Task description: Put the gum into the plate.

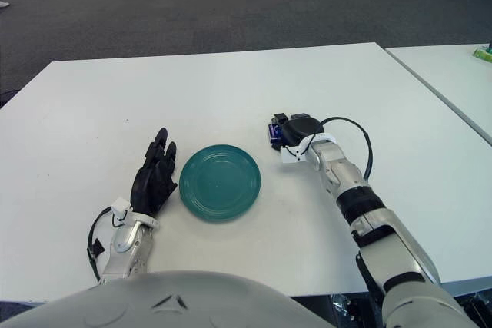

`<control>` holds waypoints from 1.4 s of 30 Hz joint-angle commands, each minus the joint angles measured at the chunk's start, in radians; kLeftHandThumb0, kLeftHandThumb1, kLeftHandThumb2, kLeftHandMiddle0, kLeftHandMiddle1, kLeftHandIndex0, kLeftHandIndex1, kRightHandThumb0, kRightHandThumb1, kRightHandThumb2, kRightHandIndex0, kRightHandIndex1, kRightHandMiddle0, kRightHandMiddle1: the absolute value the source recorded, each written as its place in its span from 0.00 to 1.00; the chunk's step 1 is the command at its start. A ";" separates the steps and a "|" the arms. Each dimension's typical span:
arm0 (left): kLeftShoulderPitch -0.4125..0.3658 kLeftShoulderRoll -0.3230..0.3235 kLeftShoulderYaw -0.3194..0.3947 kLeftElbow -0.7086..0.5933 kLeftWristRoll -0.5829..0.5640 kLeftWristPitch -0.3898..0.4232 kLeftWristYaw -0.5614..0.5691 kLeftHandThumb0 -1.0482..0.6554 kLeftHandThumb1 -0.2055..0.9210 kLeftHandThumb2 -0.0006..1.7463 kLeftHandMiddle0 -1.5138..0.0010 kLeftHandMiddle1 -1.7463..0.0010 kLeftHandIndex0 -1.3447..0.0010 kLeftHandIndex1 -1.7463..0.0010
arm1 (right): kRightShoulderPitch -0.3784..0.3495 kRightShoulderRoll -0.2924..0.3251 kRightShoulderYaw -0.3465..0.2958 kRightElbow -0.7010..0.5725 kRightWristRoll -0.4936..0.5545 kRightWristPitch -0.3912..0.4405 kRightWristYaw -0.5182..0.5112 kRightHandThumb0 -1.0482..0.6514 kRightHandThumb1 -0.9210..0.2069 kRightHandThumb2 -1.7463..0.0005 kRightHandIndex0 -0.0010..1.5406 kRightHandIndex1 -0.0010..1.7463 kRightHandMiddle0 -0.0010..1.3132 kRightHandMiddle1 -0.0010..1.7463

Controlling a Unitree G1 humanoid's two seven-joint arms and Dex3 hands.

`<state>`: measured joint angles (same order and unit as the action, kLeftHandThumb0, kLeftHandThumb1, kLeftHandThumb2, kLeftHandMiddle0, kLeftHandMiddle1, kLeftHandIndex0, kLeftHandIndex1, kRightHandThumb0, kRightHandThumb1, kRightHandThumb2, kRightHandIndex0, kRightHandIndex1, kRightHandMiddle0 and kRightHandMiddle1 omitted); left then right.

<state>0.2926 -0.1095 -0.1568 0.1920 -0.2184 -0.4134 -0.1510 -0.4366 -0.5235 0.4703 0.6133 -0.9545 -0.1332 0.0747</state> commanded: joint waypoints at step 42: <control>0.100 -0.055 -0.053 -0.065 -0.147 0.103 -0.016 0.00 1.00 0.42 1.00 1.00 1.00 0.95 | -0.137 0.047 0.089 0.391 0.165 -0.050 -0.085 0.38 0.27 0.47 0.52 1.00 0.30 1.00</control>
<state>0.3561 -0.1110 -0.1988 0.0962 -0.3559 -0.3434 -0.1593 -0.6360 -0.4939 0.5383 0.9634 -0.7908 -0.1898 -0.0292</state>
